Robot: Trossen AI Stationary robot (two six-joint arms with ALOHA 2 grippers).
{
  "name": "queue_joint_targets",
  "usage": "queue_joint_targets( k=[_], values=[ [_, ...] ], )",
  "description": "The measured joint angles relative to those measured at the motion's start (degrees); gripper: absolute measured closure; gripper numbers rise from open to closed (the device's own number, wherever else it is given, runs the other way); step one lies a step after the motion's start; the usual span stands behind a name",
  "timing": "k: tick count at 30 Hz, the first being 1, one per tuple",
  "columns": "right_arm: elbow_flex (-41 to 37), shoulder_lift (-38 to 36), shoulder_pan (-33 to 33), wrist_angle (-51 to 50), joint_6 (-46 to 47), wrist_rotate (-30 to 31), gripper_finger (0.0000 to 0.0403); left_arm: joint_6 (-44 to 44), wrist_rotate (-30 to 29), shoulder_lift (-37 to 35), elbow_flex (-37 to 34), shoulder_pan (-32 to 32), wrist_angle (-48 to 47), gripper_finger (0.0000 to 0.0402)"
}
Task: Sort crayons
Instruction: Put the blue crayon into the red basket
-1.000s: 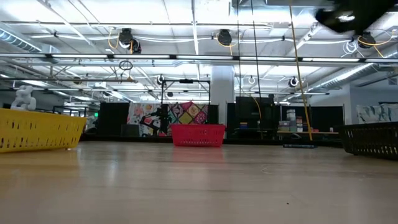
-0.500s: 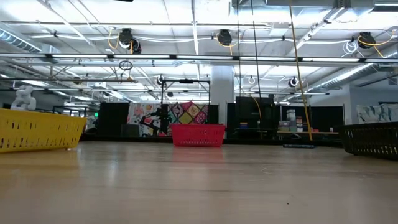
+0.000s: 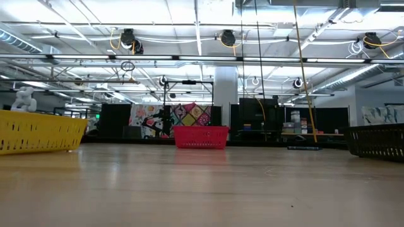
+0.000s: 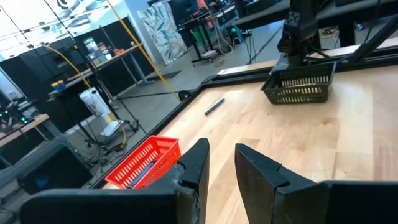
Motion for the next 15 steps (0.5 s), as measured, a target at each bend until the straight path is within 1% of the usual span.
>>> queue_joint_targets(
  k=[8, 15],
  values=[
    [0.0, 0.0, 1.2, -5.8, -0.4, 1.3, 0.0332, 0.0, 0.7, 0.0, 0.0, 0.0, 0.0, 0.032],
    [-0.4, 2.5, 1.6, -2.3, -4.1, 1.3, 0.0356, -0.2, 2.6, 0.0, 0.0, -0.1, 0.0, 0.032]
  ],
)
